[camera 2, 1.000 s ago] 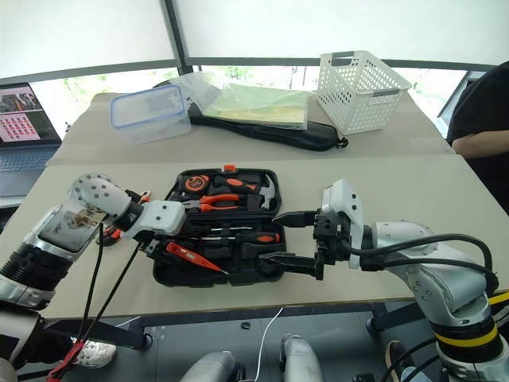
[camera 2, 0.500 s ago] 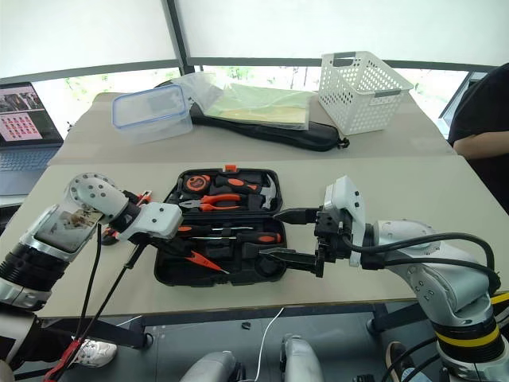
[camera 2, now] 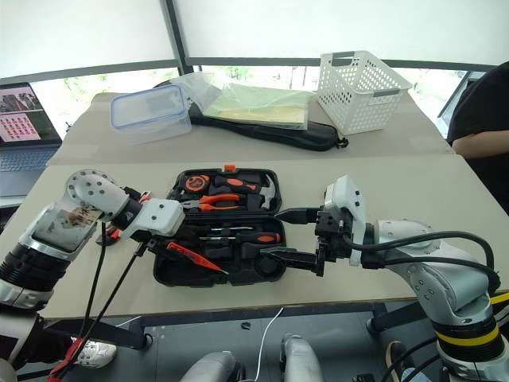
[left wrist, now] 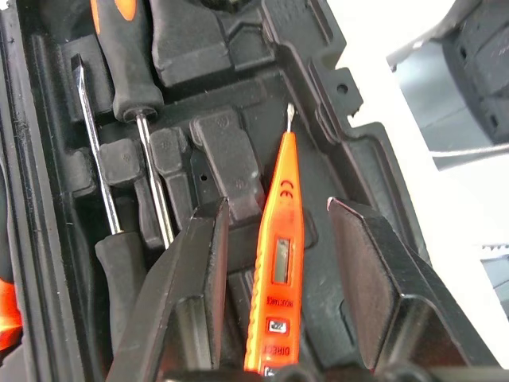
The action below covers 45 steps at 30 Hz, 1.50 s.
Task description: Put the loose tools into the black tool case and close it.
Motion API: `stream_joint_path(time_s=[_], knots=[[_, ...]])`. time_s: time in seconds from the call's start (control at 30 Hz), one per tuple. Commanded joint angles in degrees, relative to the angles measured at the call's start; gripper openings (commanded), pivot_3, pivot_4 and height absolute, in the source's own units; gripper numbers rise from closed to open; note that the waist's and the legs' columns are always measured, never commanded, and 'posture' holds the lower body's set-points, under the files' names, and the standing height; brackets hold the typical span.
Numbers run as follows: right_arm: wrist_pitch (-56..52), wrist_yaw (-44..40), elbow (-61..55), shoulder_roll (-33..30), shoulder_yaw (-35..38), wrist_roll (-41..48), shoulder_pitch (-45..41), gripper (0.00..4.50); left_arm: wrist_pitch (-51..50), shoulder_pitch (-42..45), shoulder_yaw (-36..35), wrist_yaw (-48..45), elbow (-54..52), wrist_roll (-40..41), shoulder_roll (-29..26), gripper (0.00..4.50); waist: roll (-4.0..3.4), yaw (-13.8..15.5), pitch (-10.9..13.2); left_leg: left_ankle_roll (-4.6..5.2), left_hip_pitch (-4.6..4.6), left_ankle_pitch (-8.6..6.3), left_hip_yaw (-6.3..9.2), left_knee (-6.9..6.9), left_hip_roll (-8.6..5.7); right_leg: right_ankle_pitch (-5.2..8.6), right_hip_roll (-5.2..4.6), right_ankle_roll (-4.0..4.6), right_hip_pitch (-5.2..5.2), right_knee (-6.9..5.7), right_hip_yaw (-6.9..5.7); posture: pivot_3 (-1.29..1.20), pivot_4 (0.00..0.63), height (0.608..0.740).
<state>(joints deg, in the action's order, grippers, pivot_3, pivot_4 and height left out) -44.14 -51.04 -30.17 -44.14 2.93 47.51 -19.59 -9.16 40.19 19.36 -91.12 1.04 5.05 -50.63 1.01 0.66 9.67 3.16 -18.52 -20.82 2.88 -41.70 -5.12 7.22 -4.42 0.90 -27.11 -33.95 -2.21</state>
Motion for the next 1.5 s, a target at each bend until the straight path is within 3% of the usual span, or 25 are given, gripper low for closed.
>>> stream_joint_path(time_s=[0.03, 0.4, 0.6, 0.73, 0.93, 1.23, 1.5], knots=[[-0.4, 0.4, -1.4, -0.3, 1.5, 1.3, -0.5, 4.50, 5.1, 0.2, 0.7, 0.8, 1.8, -3.0, -0.3, 2.12, 0.00, 0.0, 0.0, 0.00, 0.00, 0.00, 0.00, 0.00, 0.00, 0.00, 0.00, 0.00, 0.00, 0.00, 0.00, 0.00, 0.150, 0.740], [-0.5, 1.3, -1.5, -0.5, 1.5, 1.8, -0.4, 4.50, 7.0, -1.7, 0.8, 1.0, 2.7, -3.9, -0.3, 2.12, 0.00, 0.0, 0.0, 0.00, 0.00, 0.00, 0.00, 0.00, 0.00, 0.00, 0.00, 0.00, 0.00, -0.01, 0.00, 0.00, 0.150, 0.740], [-0.6, 1.6, -1.1, -0.3, 1.6, 2.2, -0.8, 4.50, 8.9, -3.0, 0.4, 1.3, 3.5, -4.9, -0.4, 0.47, 0.00, 0.0, 0.0, 0.01, 0.00, 0.00, 0.00, 0.00, 0.01, 0.00, 0.00, 0.00, 0.00, 0.00, 0.00, 0.00, 0.150, 0.740], [-0.8, 1.9, -1.0, -0.1, 1.6, 2.6, -1.1, 4.50, 7.9, -2.2, -0.7, 1.4, 4.2, -3.9, -0.4, 0.48, 0.00, 0.0, 0.0, 0.01, 0.00, 0.00, 0.00, 0.00, 0.00, 0.00, 0.00, 0.00, 0.00, 0.00, 0.00, 0.00, 0.150, 0.740], [-0.9, 1.7, -0.9, -0.3, 1.6, 2.6, -1.3, 4.50, -3.9, -0.6, -5.1, 0.0, 3.0, 3.8, -0.4, 0.48, 0.00, 0.0, 0.0, 0.01, 0.00, 0.00, 0.00, 0.00, 0.01, 0.00, 0.02, 0.00, 0.00, -0.01, -0.04, 0.00, 0.150, 0.740], [0.0, 0.0, -0.8, -1.0, 0.3, 0.9, -1.4, 4.50, -8.7, -2.1, -4.0, 5.8, 4.1, 0.3, 0.6, 0.48, 0.00, 0.0, 0.0, 0.01, 0.00, 0.00, 0.00, 0.00, 0.00, 0.00, 0.01, -0.01, 0.00, -0.01, -0.03, 0.00, 0.150, 0.740], [1.7, -2.4, -1.5, -2.5, -1.4, -2.4, -1.2, 4.50, -6.0, -6.2, -3.5, 8.3, 5.7, -1.4, 0.9, 0.48, 0.00, 0.0, 0.0, 0.00, 0.01, -0.01, 0.00, 0.00, 0.01, 0.00, 0.01, 0.00, 0.00, -0.01, -0.02, 0.00, 0.150, 0.740]])
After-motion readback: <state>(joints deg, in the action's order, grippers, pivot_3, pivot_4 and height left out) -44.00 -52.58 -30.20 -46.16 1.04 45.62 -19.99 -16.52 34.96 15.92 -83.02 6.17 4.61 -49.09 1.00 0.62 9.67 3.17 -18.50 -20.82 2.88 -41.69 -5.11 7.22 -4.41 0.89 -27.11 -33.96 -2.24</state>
